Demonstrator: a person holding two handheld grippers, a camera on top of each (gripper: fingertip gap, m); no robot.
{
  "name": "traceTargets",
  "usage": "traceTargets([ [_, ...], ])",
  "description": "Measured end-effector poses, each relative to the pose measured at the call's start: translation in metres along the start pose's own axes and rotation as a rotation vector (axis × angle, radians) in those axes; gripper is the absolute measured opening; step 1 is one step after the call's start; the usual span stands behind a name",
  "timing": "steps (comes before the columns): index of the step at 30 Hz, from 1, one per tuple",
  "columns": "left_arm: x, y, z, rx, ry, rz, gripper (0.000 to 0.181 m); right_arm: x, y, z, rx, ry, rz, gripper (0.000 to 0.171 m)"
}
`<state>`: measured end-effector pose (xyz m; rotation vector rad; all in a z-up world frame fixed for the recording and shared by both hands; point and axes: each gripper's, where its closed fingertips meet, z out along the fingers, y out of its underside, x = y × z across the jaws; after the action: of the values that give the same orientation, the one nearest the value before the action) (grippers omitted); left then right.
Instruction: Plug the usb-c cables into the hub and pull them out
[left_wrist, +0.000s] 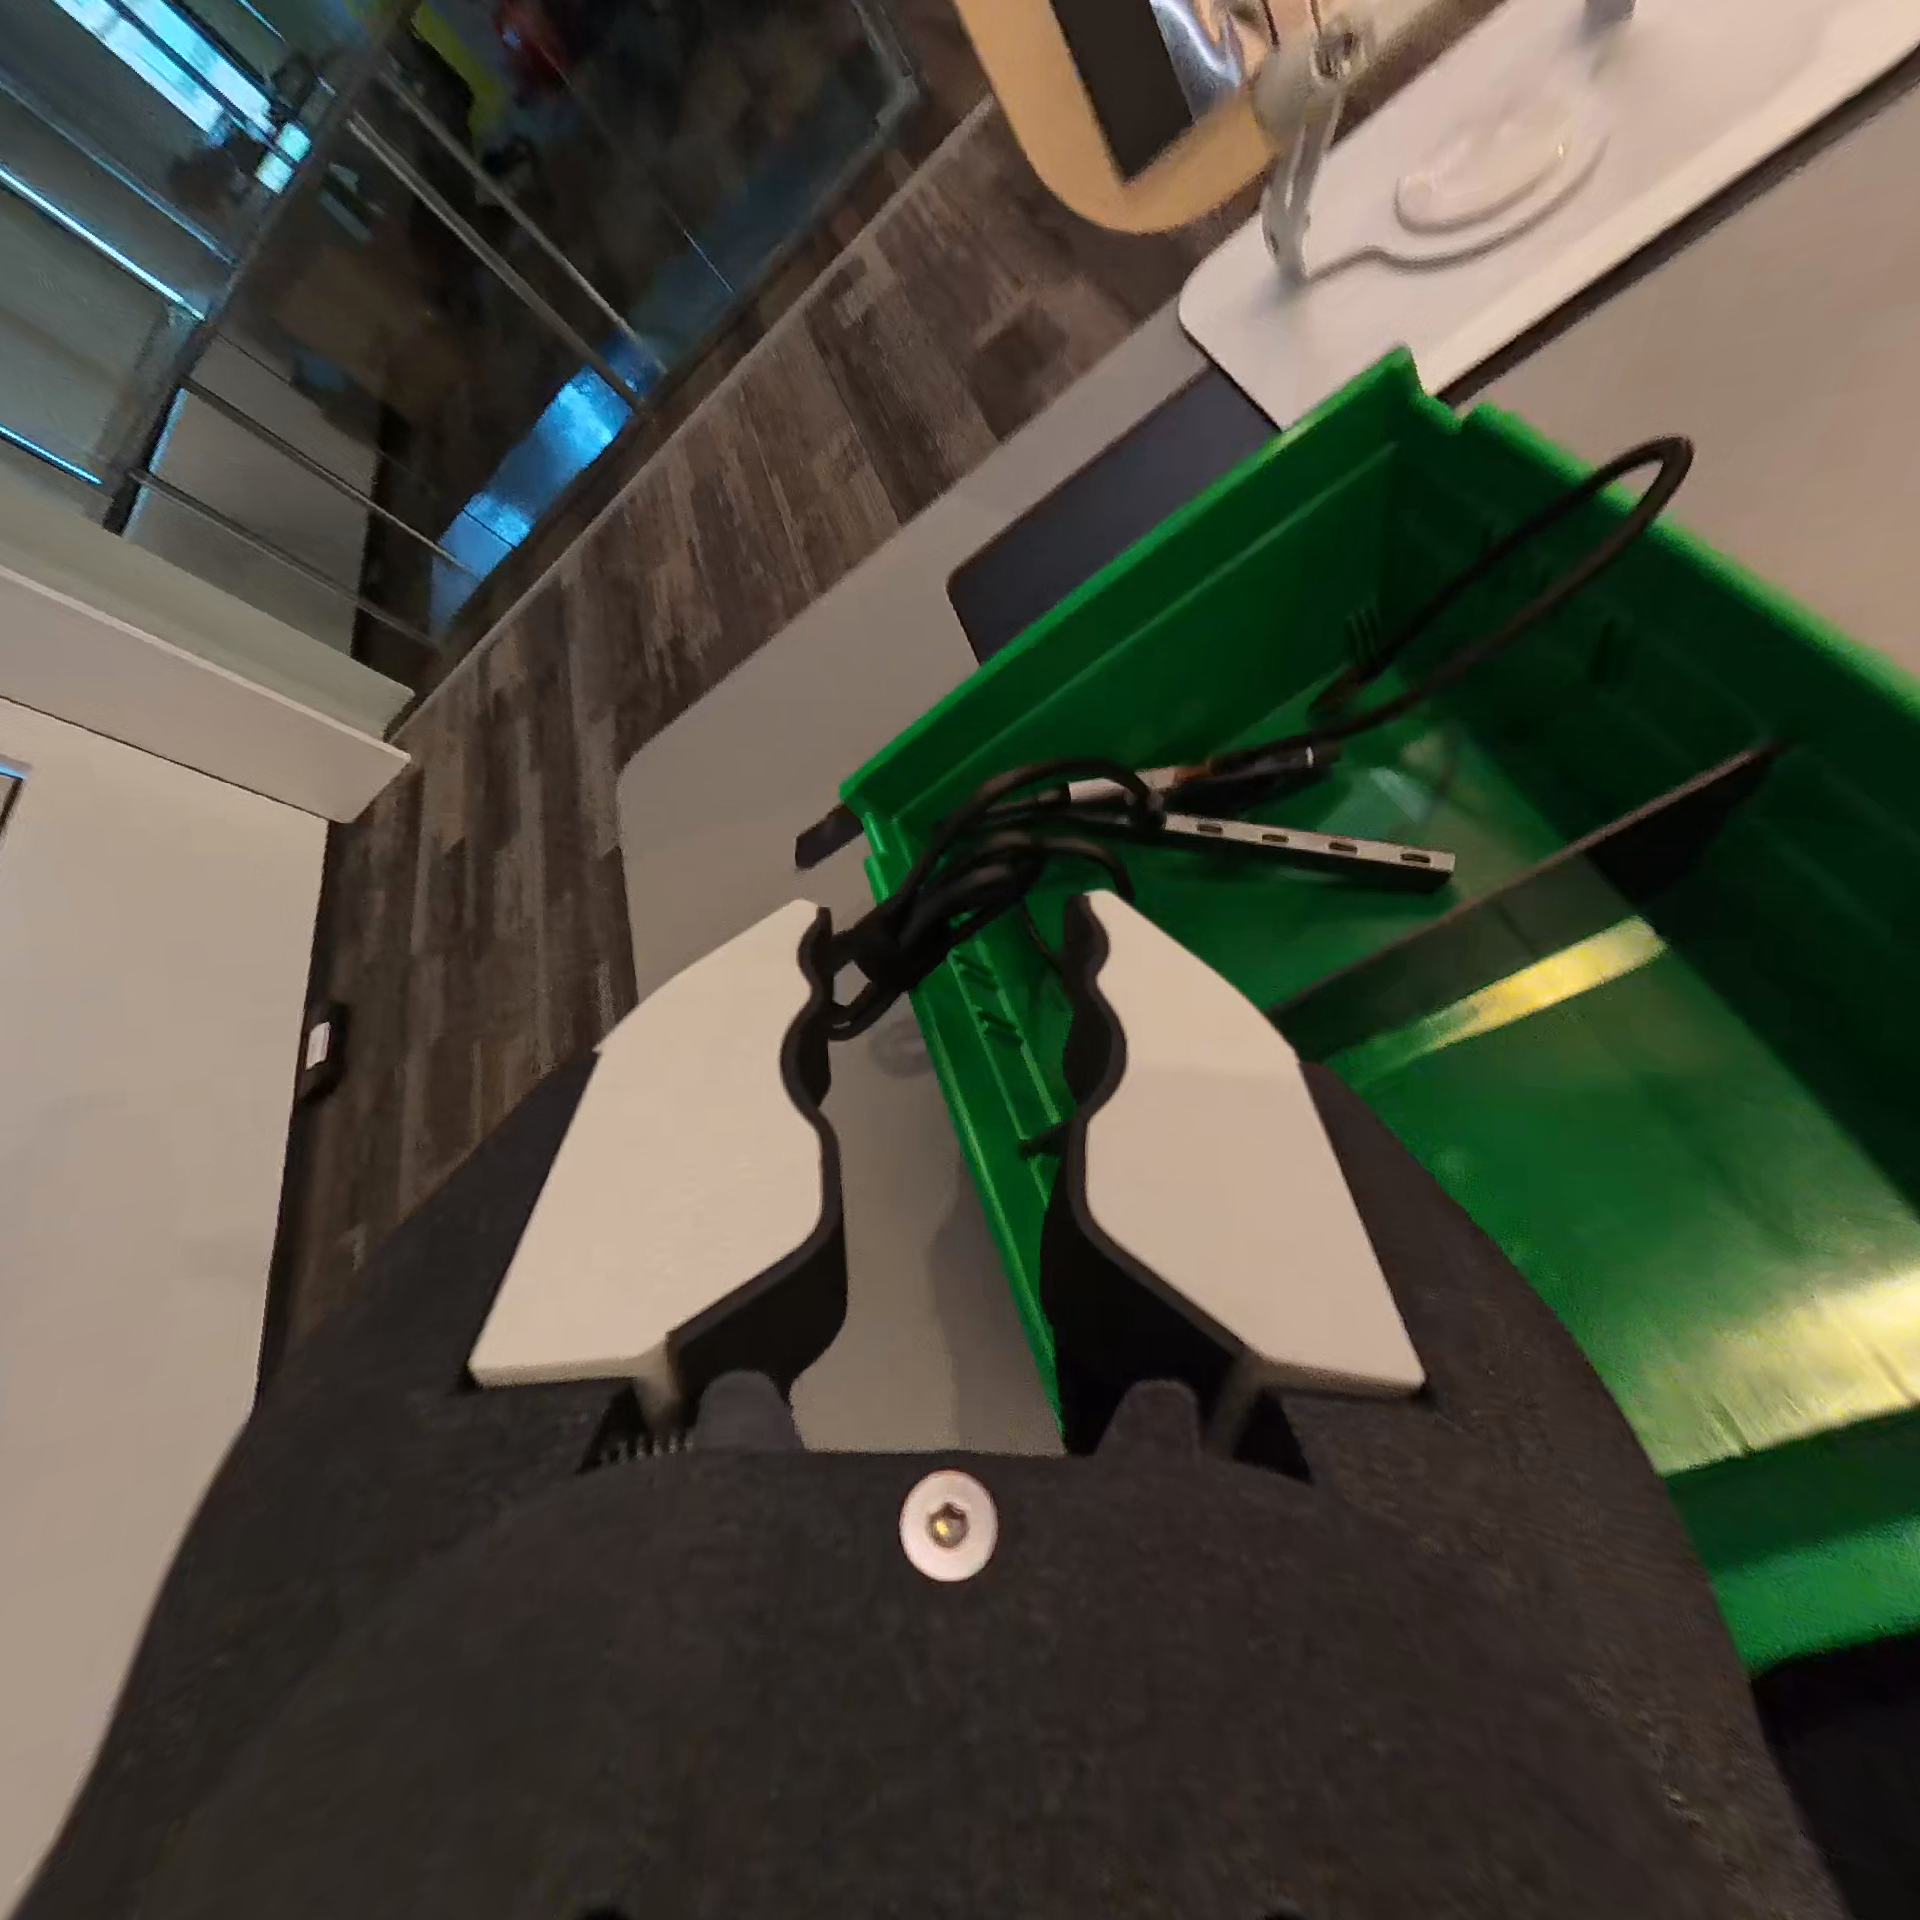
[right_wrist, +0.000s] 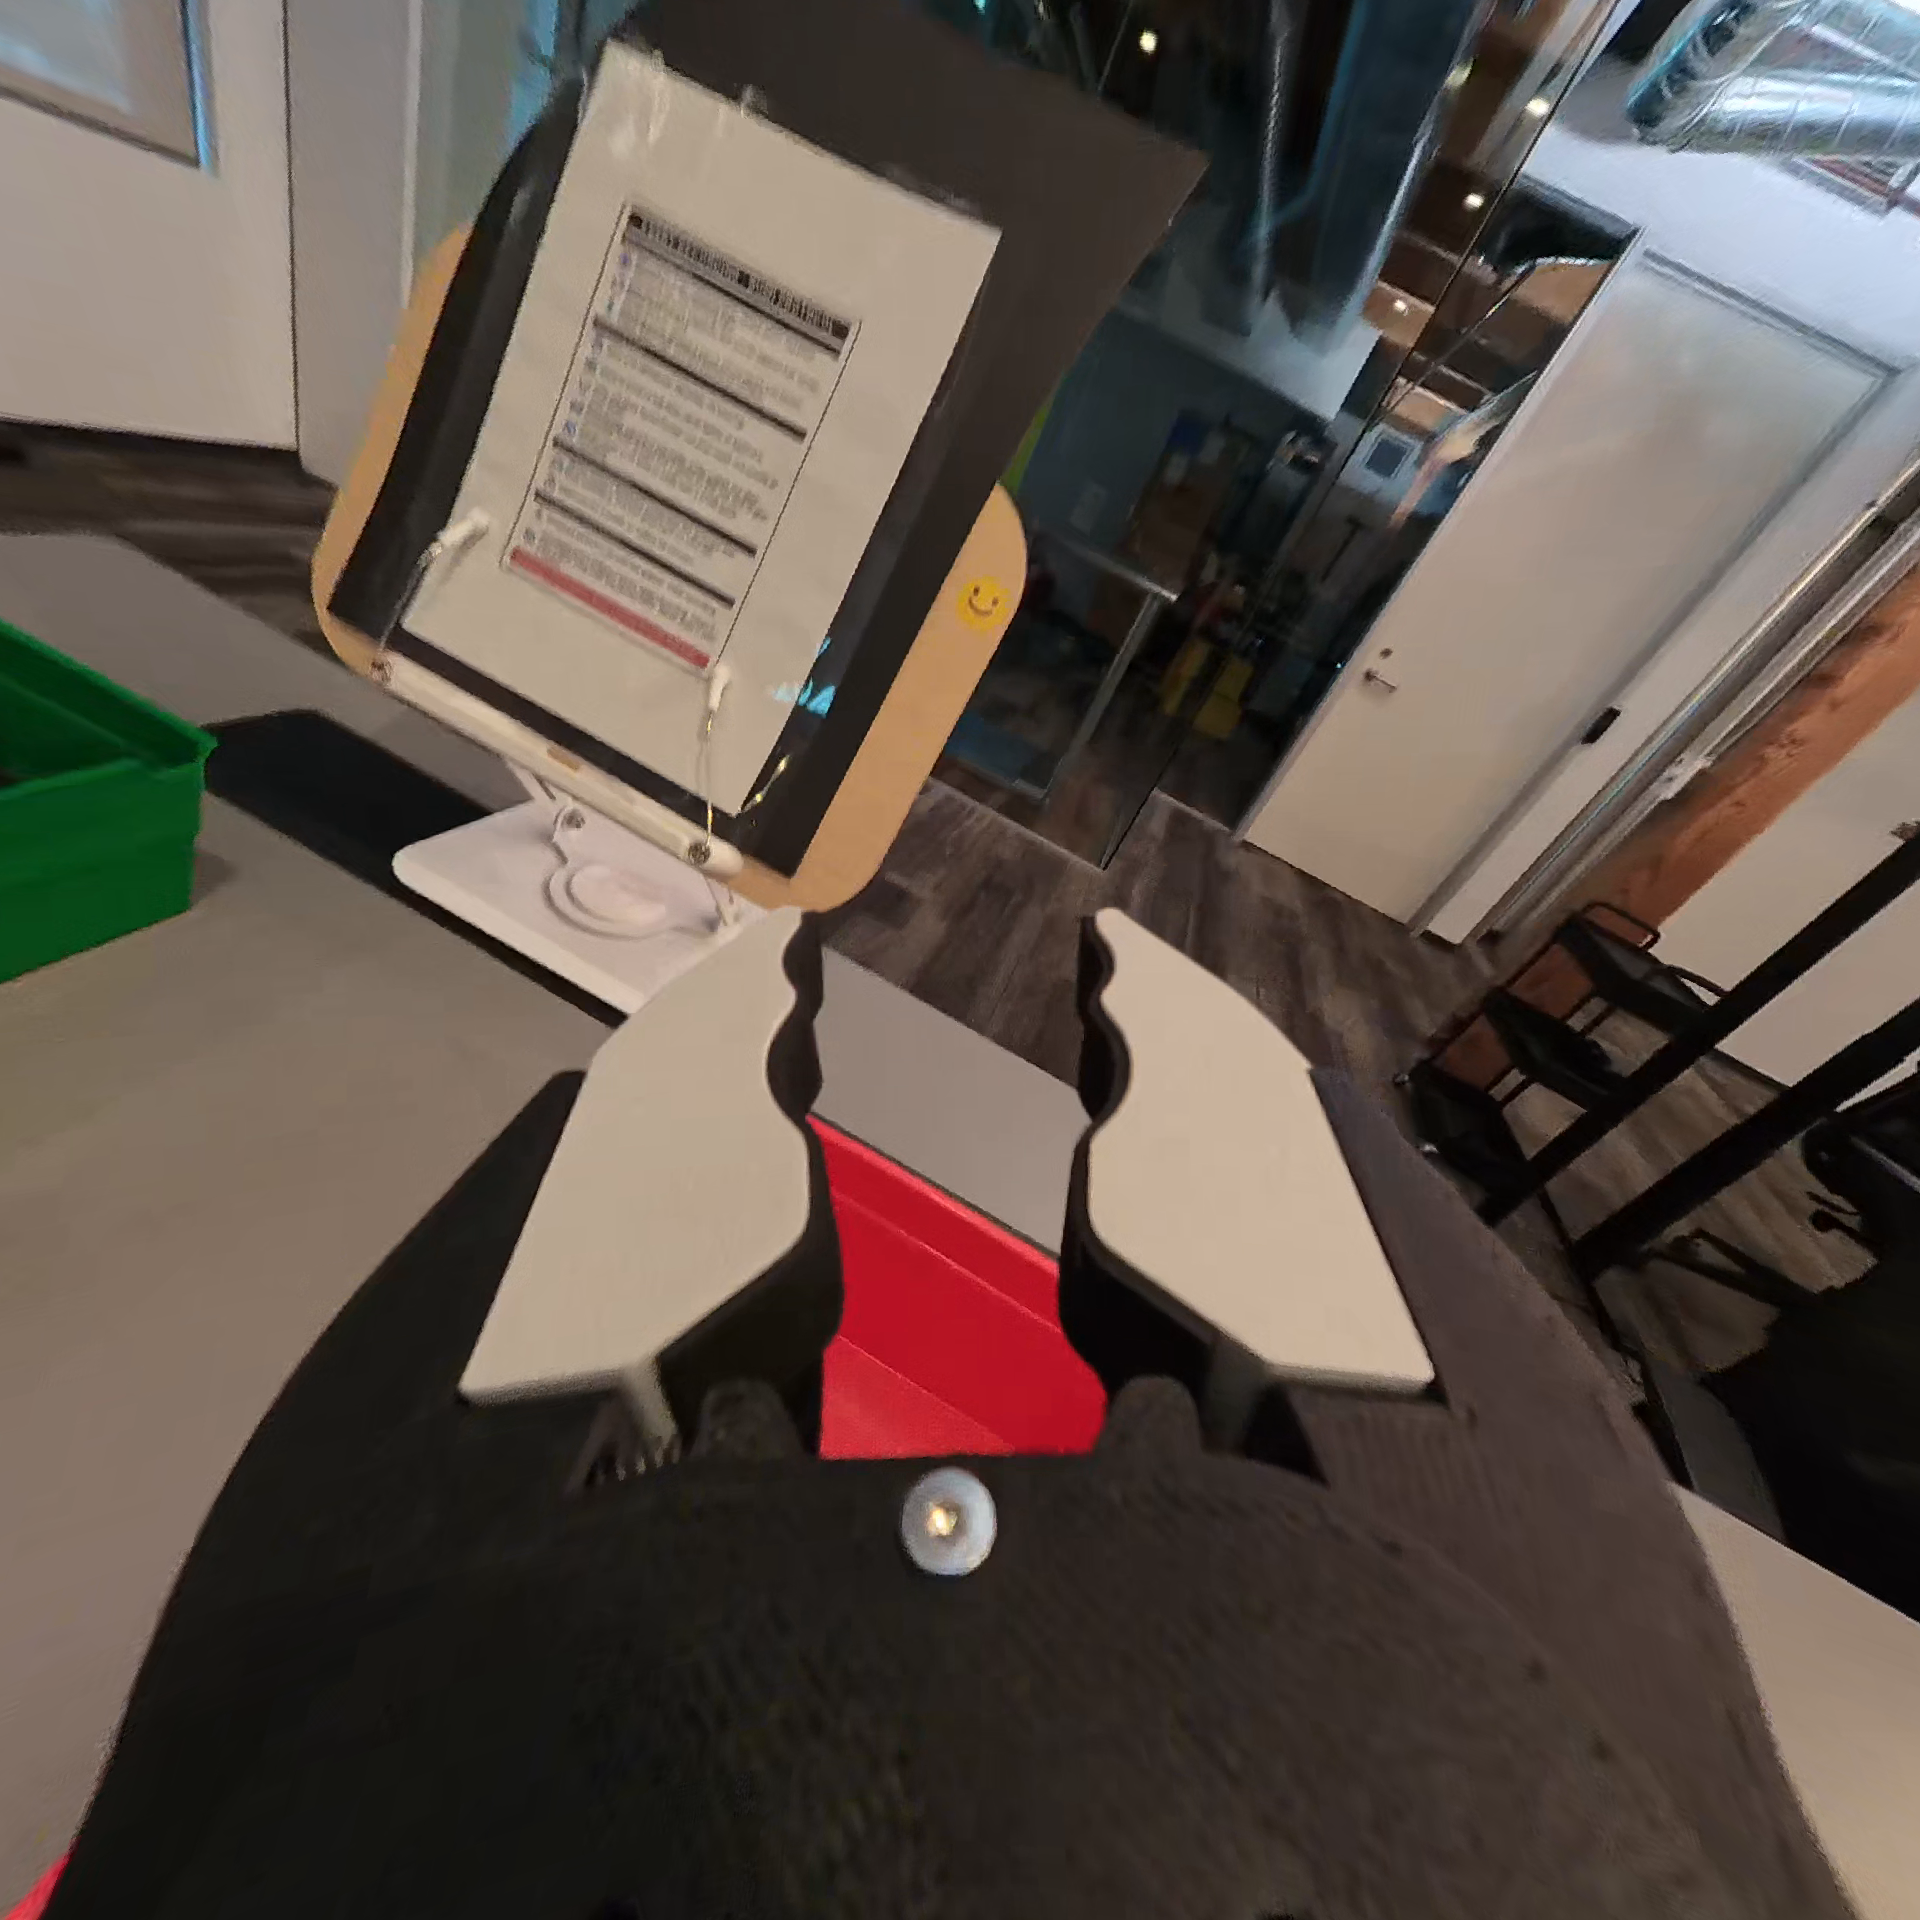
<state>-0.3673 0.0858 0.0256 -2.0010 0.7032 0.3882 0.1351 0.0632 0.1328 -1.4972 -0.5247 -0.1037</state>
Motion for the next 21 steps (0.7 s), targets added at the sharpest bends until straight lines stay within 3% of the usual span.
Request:
traceTargets([
  [2,0.009,-0.004,-0.004,-0.011,0.049,0.000,0.042,0.000,0.009,0.005,-0.037,0.000,-0.015,0.048],
  [5,0.031,-0.037,-0.019,0.093,0.098,0.087,0.040,-0.002,0.015,0.007,-0.044,-0.025,-0.019,0.048],
  [10,0.080,-0.072,0.001,0.066,0.230,0.547,0.045,-0.001,0.026,0.012,-0.061,-0.068,0.001,0.048],
  [13,0.100,-0.054,0.025,-0.057,0.359,0.764,0.042,-0.001,0.028,0.013,-0.059,-0.084,0.013,0.048],
  [15,0.097,-0.036,0.043,-0.168,0.358,0.868,0.044,-0.002,0.029,0.014,-0.052,-0.093,0.013,0.048],
  [18,0.095,-0.016,0.065,-0.273,0.372,0.924,0.044,-0.002,0.031,0.015,-0.060,-0.098,-0.005,0.048],
  [21,0.098,-0.011,0.080,-0.279,0.390,0.920,0.043,-0.002,0.034,0.016,-0.064,-0.105,-0.002,0.048],
])
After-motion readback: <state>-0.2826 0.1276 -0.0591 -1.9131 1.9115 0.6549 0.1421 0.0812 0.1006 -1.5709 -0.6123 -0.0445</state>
